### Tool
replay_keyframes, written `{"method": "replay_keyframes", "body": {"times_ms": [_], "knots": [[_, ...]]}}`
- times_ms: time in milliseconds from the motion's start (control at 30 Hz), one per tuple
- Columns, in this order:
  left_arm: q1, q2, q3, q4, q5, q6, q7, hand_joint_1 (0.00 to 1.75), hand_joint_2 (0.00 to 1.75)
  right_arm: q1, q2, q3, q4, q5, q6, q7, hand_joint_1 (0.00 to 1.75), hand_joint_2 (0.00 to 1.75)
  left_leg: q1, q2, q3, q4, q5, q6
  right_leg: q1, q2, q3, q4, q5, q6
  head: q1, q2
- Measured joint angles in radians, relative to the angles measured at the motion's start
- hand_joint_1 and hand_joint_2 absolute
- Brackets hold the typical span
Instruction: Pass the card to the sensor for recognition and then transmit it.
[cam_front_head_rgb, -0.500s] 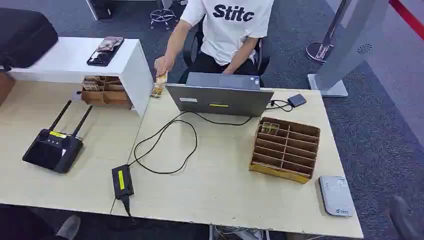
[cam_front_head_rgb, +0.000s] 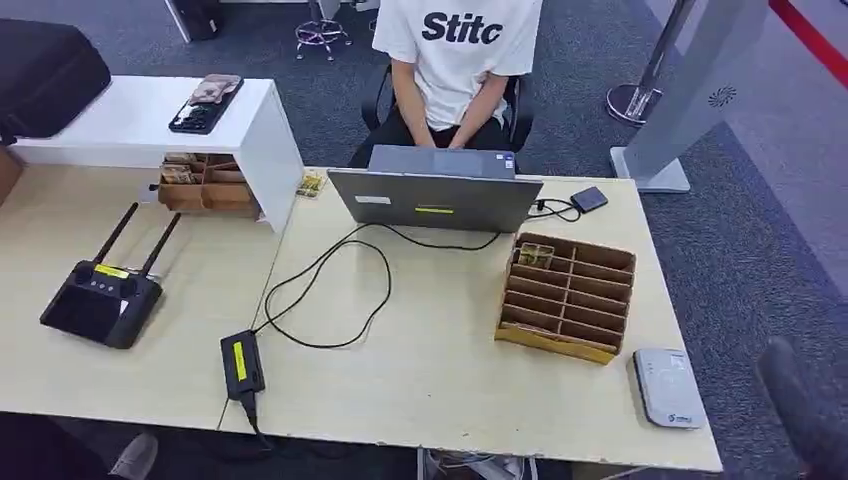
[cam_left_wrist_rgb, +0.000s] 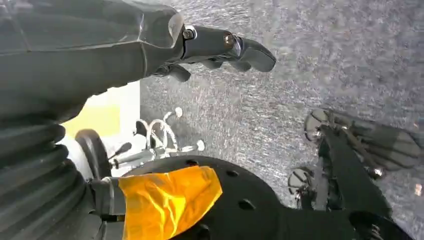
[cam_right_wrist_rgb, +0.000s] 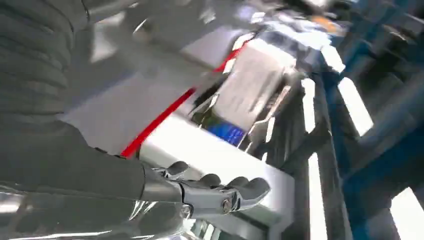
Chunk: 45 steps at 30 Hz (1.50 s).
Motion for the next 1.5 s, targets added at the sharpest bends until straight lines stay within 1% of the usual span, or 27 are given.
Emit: {"method": "replay_keyframes", "body": {"times_ms": [33, 100, 133, 167, 200, 267, 333, 533, 667, 800, 933, 1000, 1133, 1233, 1300, 1400, 1500], "knots": [[-0.006, 0.004, -0.006, 0.0, -0.001, -0.004, 0.0, 0.0, 1.75, -0.025, -0.035, 0.055, 0.029, 0.218, -0.013, 0.018, 0.0, 1.75, 0.0, 0.0, 0.001, 0.0, 0.0, 0.0, 0.0, 0.0, 0.0, 0.0, 0.0, 0.0, 0.001, 0.0], [-0.01, 0.01, -0.011, 0.0, -0.001, -0.006, 0.0, 0.0, 1.75, -0.055, -0.075, 0.128, 0.072, 0.515, -0.031, 0.036, 0.0, 1.75, 0.0, -0.005, 0.001, 0.001, 0.002, 0.002, 0.0, -0.004, 0.001, -0.001, 0.0, 0.001, 0.0, 0.0], [-0.009, 0.011, -0.013, 0.0, 0.0, -0.006, 0.0, 0.0, 1.75, -0.063, -0.095, 0.155, 0.087, 0.609, -0.04, 0.048, 0.0, 1.75, 0.0, -0.008, 0.0, 0.001, 0.003, 0.002, 0.0, -0.007, 0.002, 0.0, 0.001, 0.001, 0.0, 0.0], [-0.008, 0.013, -0.016, 0.0, 0.002, -0.006, 0.0, 0.0, 1.75, -0.067, -0.11, 0.176, 0.096, 0.633, -0.048, 0.053, 0.0, 1.75, 0.0, -0.008, 0.0, 0.001, 0.004, 0.002, 0.0, -0.007, 0.002, 0.0, 0.001, 0.001, 0.0, 0.0], [-0.006, 0.013, -0.018, 0.0, 0.005, -0.006, 0.001, 0.0, 1.75, -0.069, -0.122, 0.194, 0.102, 0.592, -0.051, 0.057, 0.0, 1.75, 0.0, -0.008, 0.0, 0.001, 0.004, 0.002, 0.0, -0.007, 0.002, 0.0, 0.001, 0.001, 0.0, 0.0], [-0.004, 0.014, -0.02, 0.0, 0.007, -0.006, 0.001, 0.0, 1.75, -0.074, -0.145, 0.222, 0.113, 0.447, -0.054, 0.059, 0.0, 1.75, 0.0, -0.008, 0.0, 0.001, 0.003, 0.002, 0.001, -0.007, 0.002, 0.0, 0.0, 0.001, 0.001, 0.0], [-0.005, 0.014, -0.025, 0.0, 0.007, -0.006, 0.001, 0.0, 1.75, -0.078, -0.157, 0.239, 0.121, 0.398, -0.057, 0.063, 0.0, 1.75, 0.0, -0.008, 0.0, 0.001, 0.002, 0.002, 0.0, -0.007, 0.001, 0.0, -0.001, 0.001, 0.001, 0.0], [-0.005, 0.018, -0.035, 0.0, 0.008, -0.006, 0.003, 0.0, 1.75, -0.089, -0.183, 0.271, 0.138, 0.383, -0.055, 0.07, 0.0, 1.75, 0.0, -0.008, -0.001, 0.001, 0.001, 0.001, 0.0, -0.007, 0.001, 0.0, -0.002, 0.0, 0.0, 0.0], [-0.005, 0.02, -0.043, 0.0, 0.008, -0.007, 0.003, 0.0, 1.75, -0.111, -0.197, 0.291, 0.155, 0.386, -0.042, 0.077, 0.0, 1.75, 0.0, -0.008, 0.0, 0.001, 0.001, 0.001, 0.001, -0.006, 0.001, 0.0, -0.002, 0.0, 0.0, 0.0], [-0.005, 0.021, -0.05, 0.0, 0.008, -0.008, 0.003, 0.0, 1.75, -0.124, -0.205, 0.296, 0.168, 0.386, -0.04, 0.077, 0.0, 1.75, 0.0, -0.008, 0.0, 0.001, 0.001, 0.001, 0.001, -0.007, 0.001, 0.0, -0.002, 0.0, 0.0, 0.0], [-0.006, 0.023, -0.063, 0.0, 0.005, -0.016, 0.003, 0.0, 1.75, -0.164, -0.221, 0.314, 0.198, 0.395, -0.01, 0.092, 0.0, 1.75, 0.0, -0.007, 0.0, 0.001, 0.001, 0.001, 0.001, -0.006, 0.001, 0.0, -0.001, 0.0, 0.001, 0.0], [-0.007, 0.026, -0.069, 0.0, 0.003, -0.02, 0.003, 0.0, 1.75, -0.199, -0.231, 0.321, 0.222, 0.396, 0.004, 0.101, 0.0, 1.75, 0.0, -0.007, 0.0, 0.001, 0.001, 0.001, 0.0, -0.006, 0.001, 0.0, -0.001, 0.0, 0.001, 0.0], [-0.012, 0.031, -0.093, 0.0, -0.004, -0.033, 0.003, 0.0, 1.75, -0.326, -0.257, 0.346, 0.326, 0.398, 0.049, 0.129, 0.0, 1.75, 0.0, -0.007, 0.0, 0.001, 0.002, 0.001, 0.0, -0.005, 0.001, 0.001, -0.001, 0.0, 0.001, 0.0], [-0.016, 0.036, -0.111, 0.0, -0.005, -0.038, 0.003, 0.0, 1.75, -0.424, -0.275, 0.363, 0.403, 0.396, 0.064, 0.143, 0.0, 1.75, 0.0, -0.008, 0.0, 0.001, 0.003, 0.001, 0.001, -0.006, 0.001, 0.001, 0.0, 0.0, 0.001, 0.0], [-0.016, 0.037, -0.117, 0.0, -0.005, -0.039, 0.003, 0.0, 1.75, -0.455, -0.282, 0.369, 0.438, 0.396, 0.065, 0.143, 0.0, 1.75, 0.0, -0.008, 0.0, 0.001, 0.003, 0.001, 0.001, -0.007, 0.001, 0.001, 0.0, 0.0, 0.0, 0.0], [-0.016, 0.039, -0.125, 0.0, -0.006, -0.042, 0.003, 0.0, 1.75, -0.508, -0.29, 0.38, 0.485, 0.395, 0.089, 0.158, 0.0, 1.75, 0.0, -0.007, -0.001, 0.001, 0.002, 0.001, 0.0, -0.006, 0.001, 0.001, 0.0, 0.0, 0.0, 0.0], [-0.019, 0.043, -0.141, 0.0, -0.005, -0.049, 0.003, 0.0, 1.75, -0.6, -0.3, 0.398, 0.578, 0.397, 0.115, 0.176, 0.0, 1.75, 0.0, -0.007, -0.001, 0.001, 0.002, 0.001, 0.0, -0.006, 0.001, 0.001, 0.0, 0.0, 0.001, 0.0]]}}
